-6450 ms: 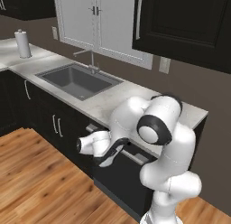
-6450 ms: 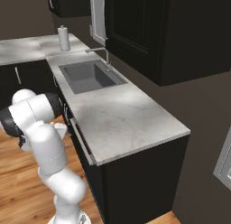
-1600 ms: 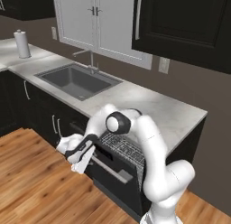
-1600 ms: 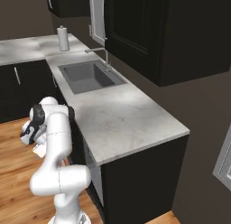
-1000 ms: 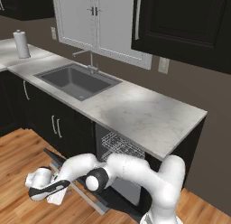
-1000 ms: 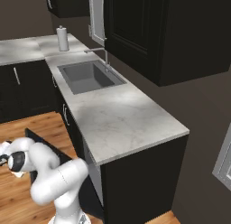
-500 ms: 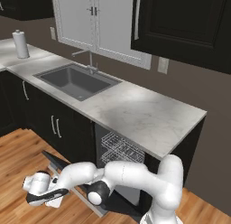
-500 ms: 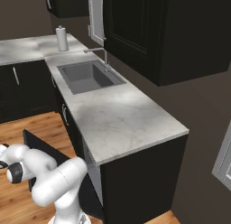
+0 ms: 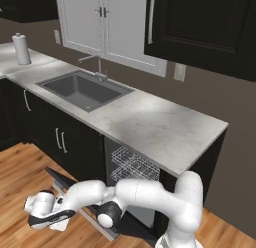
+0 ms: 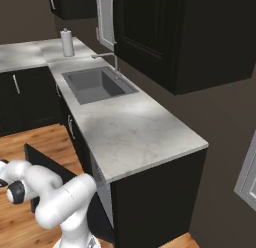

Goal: Open the dishwasher door and pull out the top rack.

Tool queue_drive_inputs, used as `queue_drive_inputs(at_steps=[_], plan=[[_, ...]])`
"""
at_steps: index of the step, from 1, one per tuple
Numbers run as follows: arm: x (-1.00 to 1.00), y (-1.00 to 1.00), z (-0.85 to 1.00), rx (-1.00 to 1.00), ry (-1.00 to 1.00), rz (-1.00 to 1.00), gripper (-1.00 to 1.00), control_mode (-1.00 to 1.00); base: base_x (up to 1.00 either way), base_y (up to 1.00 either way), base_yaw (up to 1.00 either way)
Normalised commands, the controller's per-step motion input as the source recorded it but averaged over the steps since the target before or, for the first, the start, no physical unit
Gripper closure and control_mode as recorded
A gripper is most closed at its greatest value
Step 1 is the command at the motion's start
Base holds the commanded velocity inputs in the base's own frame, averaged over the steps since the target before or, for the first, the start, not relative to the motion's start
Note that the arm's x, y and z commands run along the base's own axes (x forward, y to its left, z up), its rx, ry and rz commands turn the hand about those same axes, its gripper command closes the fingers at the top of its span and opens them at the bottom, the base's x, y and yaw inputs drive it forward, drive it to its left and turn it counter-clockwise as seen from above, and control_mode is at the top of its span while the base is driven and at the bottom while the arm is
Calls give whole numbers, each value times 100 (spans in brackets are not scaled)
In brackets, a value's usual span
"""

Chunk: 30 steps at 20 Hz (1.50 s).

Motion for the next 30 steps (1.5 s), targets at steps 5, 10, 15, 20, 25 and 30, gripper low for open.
queue_drive_inputs(at_steps=[5, 10, 15, 20, 25, 30], plan=[[-96, 40, 98, 1, -1, 0, -100, -100, 0, 0, 0], [-95, 55, 100, 0, -6, 0, -100, -100, 0, 0, 0], [-97, 55, 87, -1, -9, 0, -100, -100, 0, 0, 0], [-71, 77, 0, -21, -27, 0, -100, -100, 0, 0, 0], [-71, 93, 1, -41, -49, 0, -100, -100, 0, 0, 0], [-80, 98, 0, -43, -47, 0, -100, -100, 0, 0, 0]])
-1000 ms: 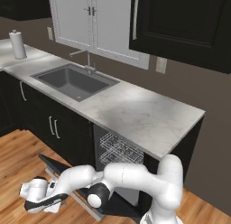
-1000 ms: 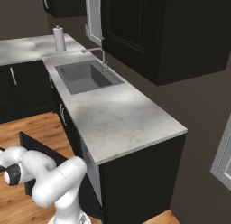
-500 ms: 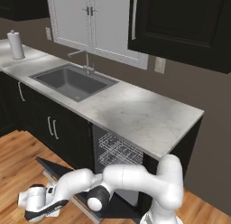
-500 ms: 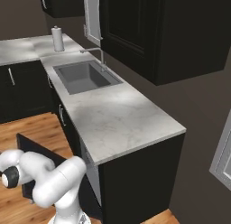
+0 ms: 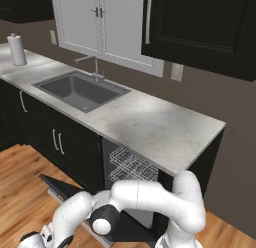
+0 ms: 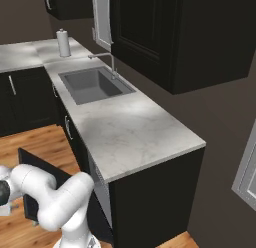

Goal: Open the dishwasher door and pull out the top rack.

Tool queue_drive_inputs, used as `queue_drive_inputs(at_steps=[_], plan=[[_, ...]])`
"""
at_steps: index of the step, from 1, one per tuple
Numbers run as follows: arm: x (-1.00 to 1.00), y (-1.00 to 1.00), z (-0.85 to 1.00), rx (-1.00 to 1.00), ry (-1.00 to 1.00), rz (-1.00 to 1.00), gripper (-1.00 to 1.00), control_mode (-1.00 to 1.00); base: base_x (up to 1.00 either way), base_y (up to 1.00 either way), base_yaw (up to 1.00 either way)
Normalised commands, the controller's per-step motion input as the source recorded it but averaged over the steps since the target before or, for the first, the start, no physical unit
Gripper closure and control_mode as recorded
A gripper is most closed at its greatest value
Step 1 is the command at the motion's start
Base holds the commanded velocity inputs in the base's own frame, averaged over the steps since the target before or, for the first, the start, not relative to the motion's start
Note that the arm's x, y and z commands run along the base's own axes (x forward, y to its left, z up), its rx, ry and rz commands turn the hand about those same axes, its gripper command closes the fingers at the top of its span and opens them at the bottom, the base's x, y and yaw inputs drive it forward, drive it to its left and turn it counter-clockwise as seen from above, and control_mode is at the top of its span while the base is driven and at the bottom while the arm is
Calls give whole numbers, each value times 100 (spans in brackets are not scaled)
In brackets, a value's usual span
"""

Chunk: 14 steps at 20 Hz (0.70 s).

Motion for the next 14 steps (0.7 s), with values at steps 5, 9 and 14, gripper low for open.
queue_drive_inputs(at_steps=[5, 9, 14], plan=[[-100, 86, 83, -15, -24, -3, -100, -100, 0, 0, 0], [-82, 33, 100, 0, -5, -10, -100, -100, 0, 0, 0], [-40, 5, 100, 0, 0, -6, -100, -100, 0, 0, 0]])
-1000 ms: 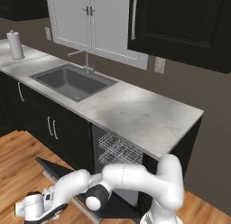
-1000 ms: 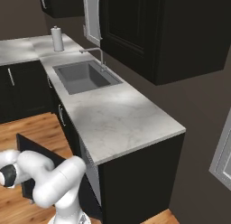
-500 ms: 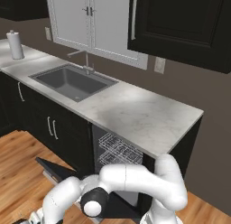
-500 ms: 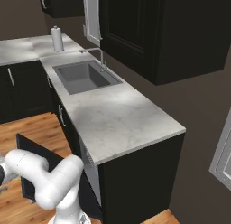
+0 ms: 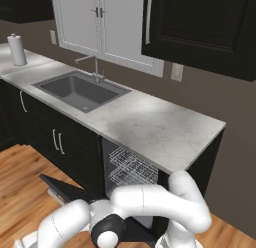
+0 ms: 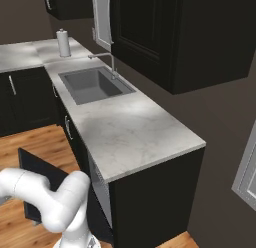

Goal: Open the dishwasher door and pull out the top rack.

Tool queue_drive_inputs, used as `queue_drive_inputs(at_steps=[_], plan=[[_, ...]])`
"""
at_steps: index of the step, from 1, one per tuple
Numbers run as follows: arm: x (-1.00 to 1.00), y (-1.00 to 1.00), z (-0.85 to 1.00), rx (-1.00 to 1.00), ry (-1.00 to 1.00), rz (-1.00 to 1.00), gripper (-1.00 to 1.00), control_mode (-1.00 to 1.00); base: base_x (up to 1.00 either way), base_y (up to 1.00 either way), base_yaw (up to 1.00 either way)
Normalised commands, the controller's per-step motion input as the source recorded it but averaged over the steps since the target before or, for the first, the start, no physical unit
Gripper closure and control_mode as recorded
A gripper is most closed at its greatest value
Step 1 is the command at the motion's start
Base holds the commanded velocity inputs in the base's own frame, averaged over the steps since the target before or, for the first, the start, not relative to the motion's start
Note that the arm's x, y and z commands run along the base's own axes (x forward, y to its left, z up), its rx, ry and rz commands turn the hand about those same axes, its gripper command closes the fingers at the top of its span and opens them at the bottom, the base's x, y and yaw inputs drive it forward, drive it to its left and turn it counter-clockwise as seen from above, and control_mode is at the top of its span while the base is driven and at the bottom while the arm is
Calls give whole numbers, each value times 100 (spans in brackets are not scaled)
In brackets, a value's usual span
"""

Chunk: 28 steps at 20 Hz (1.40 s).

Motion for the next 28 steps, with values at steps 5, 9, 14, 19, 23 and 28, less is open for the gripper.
queue_drive_inputs(at_steps=[5, 9, 14, 19, 23, 28], plan=[[-4, -18, 100, 0, 0, -2, -100, -100, 0, 0, 0], [-5, -57, 100, 0, -1, 0, -100, -100, 0, 0, 0], [-25, -79, 100, -1, -6, 4, -100, -100, 0, 0, 0], [-36, -100, 100, 0, -2, 14, -100, -100, 0, 0, 0], [-26, -99, 100, 1, 3, 17, -100, -100, 0, 0, 0], [-8, -98, 43, 5, 11, 21, -100, -100, 0, 0, 0]])
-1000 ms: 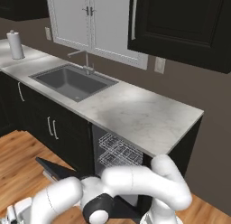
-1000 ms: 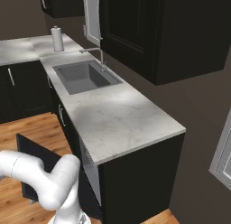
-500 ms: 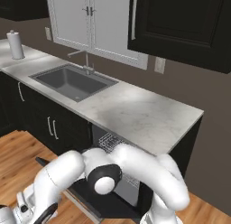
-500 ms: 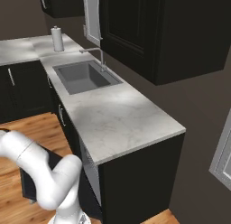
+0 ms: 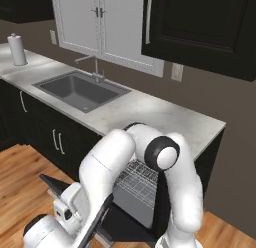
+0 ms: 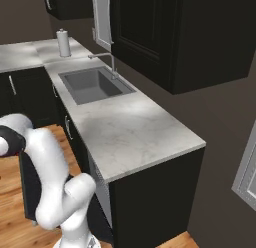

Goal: Open the dishwasher door and pull out the top rack.

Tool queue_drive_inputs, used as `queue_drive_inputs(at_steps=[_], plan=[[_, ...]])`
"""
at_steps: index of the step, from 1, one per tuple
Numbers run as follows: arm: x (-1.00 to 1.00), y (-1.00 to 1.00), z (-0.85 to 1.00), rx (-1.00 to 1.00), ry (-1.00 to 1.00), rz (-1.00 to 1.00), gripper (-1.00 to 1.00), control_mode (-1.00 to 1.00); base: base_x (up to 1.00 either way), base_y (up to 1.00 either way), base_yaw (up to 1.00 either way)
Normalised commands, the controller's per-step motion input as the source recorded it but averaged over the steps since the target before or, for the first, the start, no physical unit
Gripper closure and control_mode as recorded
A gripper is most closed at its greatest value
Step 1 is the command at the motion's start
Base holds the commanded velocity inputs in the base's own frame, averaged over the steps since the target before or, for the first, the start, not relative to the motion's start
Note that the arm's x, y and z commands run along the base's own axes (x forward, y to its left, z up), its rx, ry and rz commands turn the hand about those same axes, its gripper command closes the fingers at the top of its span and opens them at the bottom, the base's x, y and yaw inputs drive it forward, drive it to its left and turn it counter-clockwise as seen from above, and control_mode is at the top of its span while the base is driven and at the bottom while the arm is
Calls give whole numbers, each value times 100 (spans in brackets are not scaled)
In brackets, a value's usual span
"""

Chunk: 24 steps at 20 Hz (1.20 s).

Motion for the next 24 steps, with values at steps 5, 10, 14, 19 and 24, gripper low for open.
queue_drive_inputs(at_steps=[5, 10, 14, 19, 24], plan=[[33, -91, 0, 19, 28, 15, -100, -100, 0, 0, 0], [66, -43, -18, 27, 41, 3, -100, -100, 0, 0, 0], [78, -15, 0, 28, 46, 0, -100, -100, 0, 0, 0], [72, -2, -3, 9, 38, 0, -100, -100, 0, 0, 0], [56, 0, -33, -13, 37, 0, -100, -100, 0, 0, 0]])
